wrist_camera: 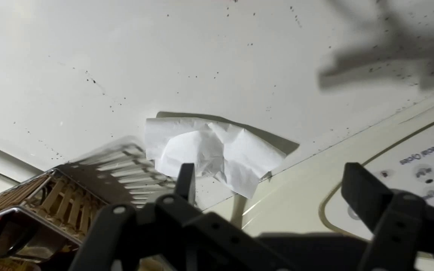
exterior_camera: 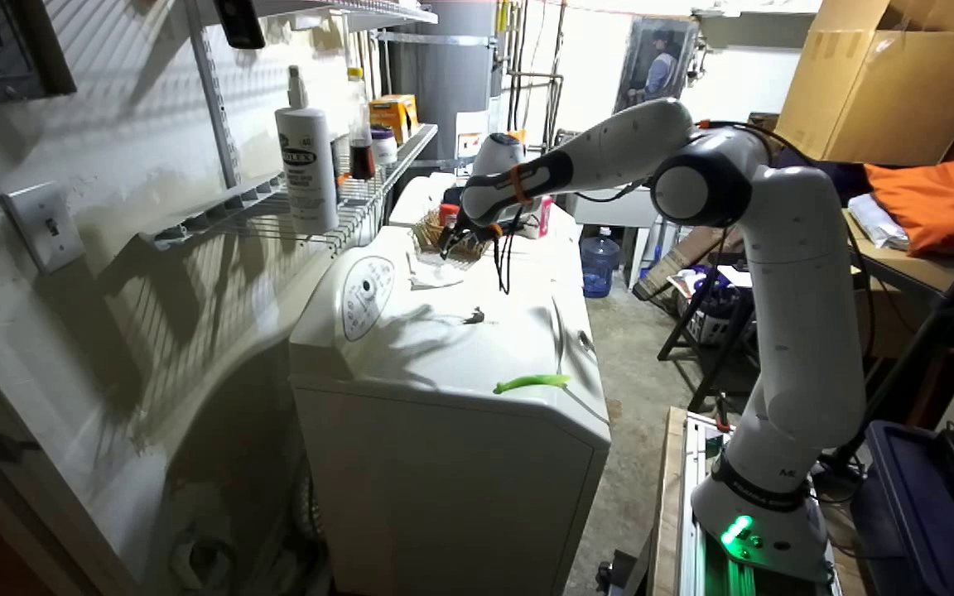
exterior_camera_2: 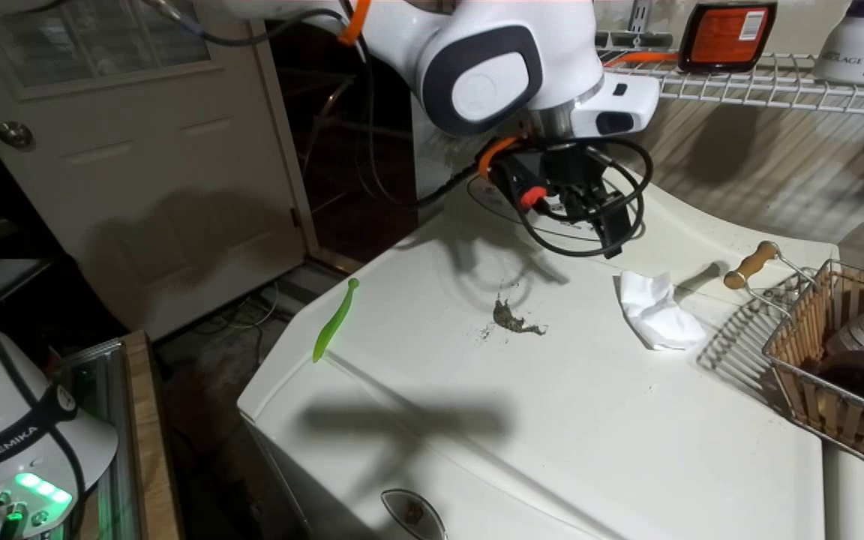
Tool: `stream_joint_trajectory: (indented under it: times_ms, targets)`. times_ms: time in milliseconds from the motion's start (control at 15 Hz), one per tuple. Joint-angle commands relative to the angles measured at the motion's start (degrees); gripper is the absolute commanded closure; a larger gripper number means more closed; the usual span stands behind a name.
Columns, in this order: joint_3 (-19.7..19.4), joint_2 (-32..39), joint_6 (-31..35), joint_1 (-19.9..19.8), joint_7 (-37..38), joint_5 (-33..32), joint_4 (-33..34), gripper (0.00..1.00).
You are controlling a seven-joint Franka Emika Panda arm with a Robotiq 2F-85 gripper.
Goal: Use the tissue to push the brown objects together
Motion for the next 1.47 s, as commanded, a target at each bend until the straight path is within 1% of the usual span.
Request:
stream_joint_trajectory:
  times_ms: [0,133,467,667,933,1133,1200,1267,1400]
  targets:
    - [1.3,10.0,1.2,-2.1,1.3,-1.6,10.4,0.00]
    - [1.6,14.3,2.6,-2.8,1.4,-1.6,14.6,0.00]
    - [0.0,23.0,4.0,-3.3,5.3,-2.5,24.3,0.00]
    - [-0.6,27.3,3.5,-4.0,7.6,-2.8,29.5,0.00]
    - [-0.4,31.5,2.2,-4.9,8.9,-2.7,34.9,0.00]
    - [-0.6,33.8,0.9,-5.0,9.5,-3.1,37.8,0.31]
    - [-0.6,34.4,0.3,-5.1,9.7,-3.1,38.6,0.39]
    - [-0.7,34.8,-0.6,-5.0,10.0,-3.2,39.3,0.50]
    - [-1.2,35.3,-2.0,-4.7,11.0,-3.5,40.3,0.62]
